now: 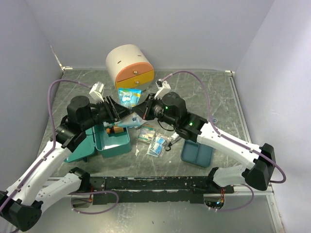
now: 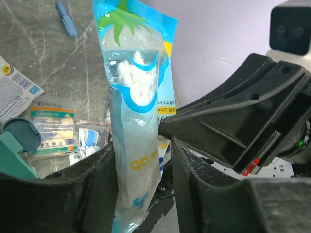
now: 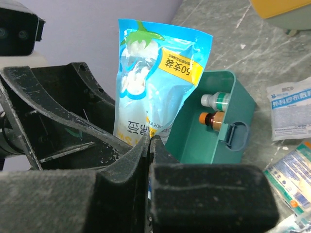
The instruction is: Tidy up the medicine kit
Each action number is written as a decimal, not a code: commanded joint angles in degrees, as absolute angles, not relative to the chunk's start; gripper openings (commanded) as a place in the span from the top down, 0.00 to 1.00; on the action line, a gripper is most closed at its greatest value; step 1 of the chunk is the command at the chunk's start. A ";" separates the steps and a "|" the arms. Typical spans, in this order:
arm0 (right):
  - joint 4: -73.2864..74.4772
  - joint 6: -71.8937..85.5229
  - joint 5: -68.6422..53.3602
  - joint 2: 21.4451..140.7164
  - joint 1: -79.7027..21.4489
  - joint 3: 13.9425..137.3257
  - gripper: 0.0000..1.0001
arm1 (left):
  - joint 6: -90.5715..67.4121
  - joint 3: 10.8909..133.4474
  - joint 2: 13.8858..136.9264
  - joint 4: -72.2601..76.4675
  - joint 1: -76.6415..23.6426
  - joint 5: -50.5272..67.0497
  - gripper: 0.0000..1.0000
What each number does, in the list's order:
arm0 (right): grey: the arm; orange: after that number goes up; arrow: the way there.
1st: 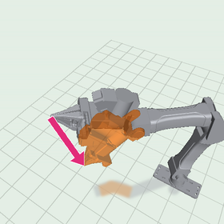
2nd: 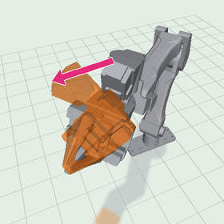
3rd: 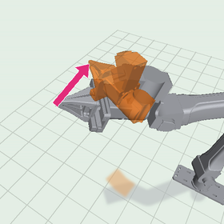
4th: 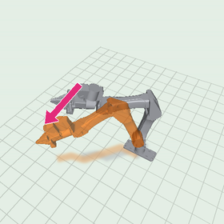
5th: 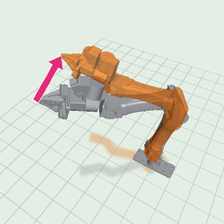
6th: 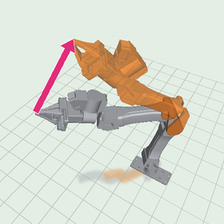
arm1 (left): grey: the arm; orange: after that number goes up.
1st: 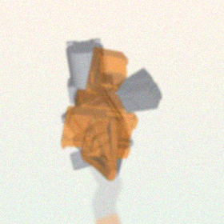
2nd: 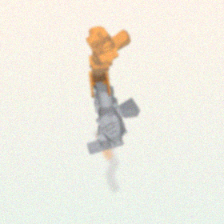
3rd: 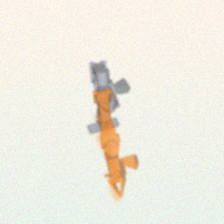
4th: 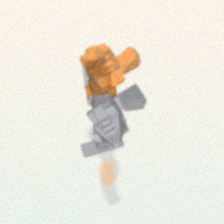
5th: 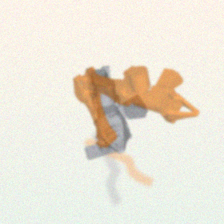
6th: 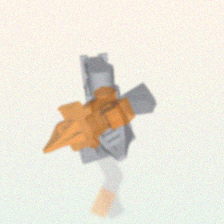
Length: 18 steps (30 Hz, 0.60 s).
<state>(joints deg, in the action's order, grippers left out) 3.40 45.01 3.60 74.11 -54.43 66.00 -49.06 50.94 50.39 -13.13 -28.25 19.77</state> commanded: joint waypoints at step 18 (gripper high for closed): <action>4.91 44.32 -4.54 71.11 -46.27 65.94 0.46 | -15.64 61.14 51.02 -29.90 -26.61 18.22 0.73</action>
